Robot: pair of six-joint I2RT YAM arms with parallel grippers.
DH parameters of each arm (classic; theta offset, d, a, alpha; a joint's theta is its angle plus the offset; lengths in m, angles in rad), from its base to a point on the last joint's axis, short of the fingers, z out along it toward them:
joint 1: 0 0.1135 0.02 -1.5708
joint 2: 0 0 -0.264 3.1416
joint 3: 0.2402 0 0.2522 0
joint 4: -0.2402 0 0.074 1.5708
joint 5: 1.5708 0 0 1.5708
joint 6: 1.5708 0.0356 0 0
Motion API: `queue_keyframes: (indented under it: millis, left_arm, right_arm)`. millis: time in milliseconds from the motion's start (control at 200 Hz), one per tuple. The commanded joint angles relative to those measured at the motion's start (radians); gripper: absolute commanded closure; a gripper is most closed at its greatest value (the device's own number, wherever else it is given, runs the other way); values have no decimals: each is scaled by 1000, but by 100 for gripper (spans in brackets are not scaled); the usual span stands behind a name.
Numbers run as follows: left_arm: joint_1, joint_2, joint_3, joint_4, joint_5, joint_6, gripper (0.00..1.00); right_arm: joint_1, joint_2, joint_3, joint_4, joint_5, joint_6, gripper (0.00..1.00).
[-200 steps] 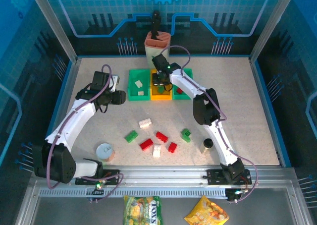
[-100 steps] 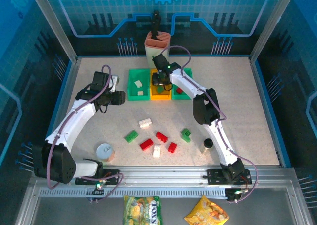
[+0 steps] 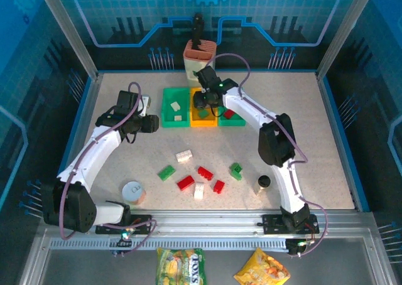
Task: Sort the legos into containers by color
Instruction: Place the lego in the container, then pick up the lego from the center of the table.
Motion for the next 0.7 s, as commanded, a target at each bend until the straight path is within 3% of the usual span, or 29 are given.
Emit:
queue_keyframes:
  millis: [0, 375, 695]
  left_arm:
    - [9, -14, -7, 0, -1, 11, 46]
    - [20, -11, -6, 0, 16, 4, 46]
    - [27, -9, -6, 0, 9, 4, 46]
  right_arm:
    - [23, -95, -106, 34, -17, -19, 55]
    - [129, -289, -380, 28, -12, -6, 54]
    - [267, -319, -467, 7, -9, 49, 47]
